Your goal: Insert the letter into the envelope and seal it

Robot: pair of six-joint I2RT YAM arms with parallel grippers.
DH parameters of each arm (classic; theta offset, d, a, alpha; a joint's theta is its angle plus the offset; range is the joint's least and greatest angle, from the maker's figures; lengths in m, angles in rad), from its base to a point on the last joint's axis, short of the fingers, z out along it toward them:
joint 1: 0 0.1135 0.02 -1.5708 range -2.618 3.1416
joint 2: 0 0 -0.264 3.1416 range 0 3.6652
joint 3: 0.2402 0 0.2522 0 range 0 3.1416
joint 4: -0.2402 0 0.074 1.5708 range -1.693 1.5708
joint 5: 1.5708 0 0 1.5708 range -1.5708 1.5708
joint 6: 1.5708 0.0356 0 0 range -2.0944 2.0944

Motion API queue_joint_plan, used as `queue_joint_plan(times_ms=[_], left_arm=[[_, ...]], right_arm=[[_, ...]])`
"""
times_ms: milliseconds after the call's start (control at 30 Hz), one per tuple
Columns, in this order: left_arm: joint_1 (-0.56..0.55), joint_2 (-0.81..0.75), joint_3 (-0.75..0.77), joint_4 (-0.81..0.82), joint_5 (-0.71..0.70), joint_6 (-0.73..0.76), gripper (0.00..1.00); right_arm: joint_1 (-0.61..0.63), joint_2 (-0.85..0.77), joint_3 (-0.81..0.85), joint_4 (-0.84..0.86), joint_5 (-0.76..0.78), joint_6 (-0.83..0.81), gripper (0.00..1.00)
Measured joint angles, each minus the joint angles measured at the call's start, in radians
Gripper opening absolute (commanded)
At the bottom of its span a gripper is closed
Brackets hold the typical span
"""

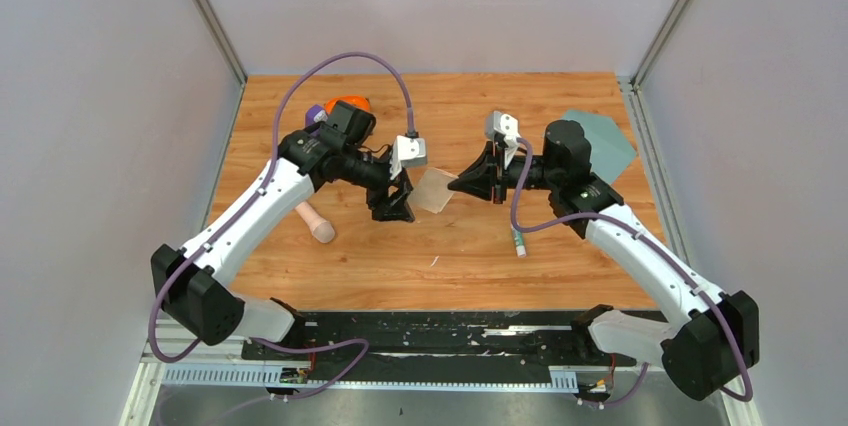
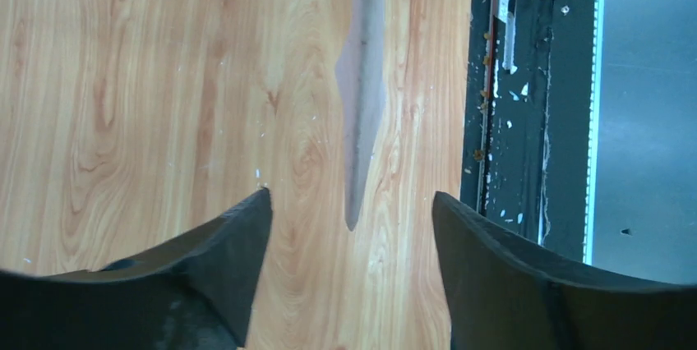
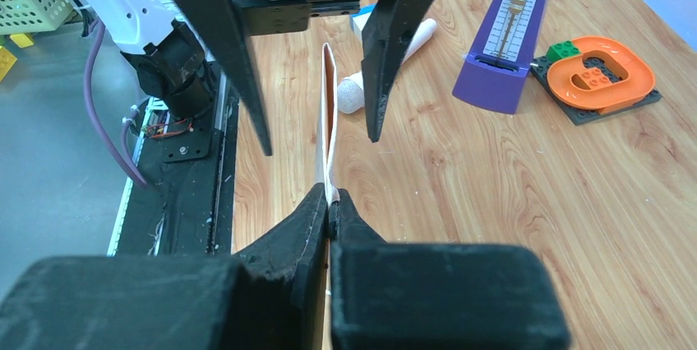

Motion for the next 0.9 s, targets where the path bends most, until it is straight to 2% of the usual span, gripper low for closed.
queue_joint_plan(times_ms=[67,233,467,633,700,767,833,900], left_arm=[[0.0,-0.002,0.001,-0.005,-0.016,-0.005,0.83],[0.002,-0.002,0.066,-0.014,-0.037,-0.031,0.73],[0.0,-0.001,0.137,0.04,-0.013,-0.092,0.53],[-0.009,0.018,0.137,0.051,0.014,-0.122,0.51],[-0.014,0.024,0.137,0.057,0.023,-0.129,0.41],[-0.019,0.026,0.137,0.061,0.028,-0.138,0.19],[-0.024,0.026,0.135,0.067,0.03,-0.15,0.07],[-0.026,0.027,0.135,0.071,0.03,-0.156,0.0]], right_arm=[[-0.002,-0.001,0.0,-0.001,0.004,-0.002,0.0],[-0.001,0.005,-0.001,0.003,-0.014,0.005,0.0],[0.003,0.006,-0.017,0.024,-0.025,0.013,0.0],[0.003,0.021,-0.017,0.045,-0.038,0.026,0.0],[0.003,0.028,-0.017,0.053,-0.04,0.028,0.0],[0.003,0.034,-0.017,0.058,-0.042,0.031,0.0],[0.003,0.04,-0.017,0.061,-0.044,0.035,0.0],[0.003,0.043,-0.017,0.063,-0.044,0.038,0.0]])
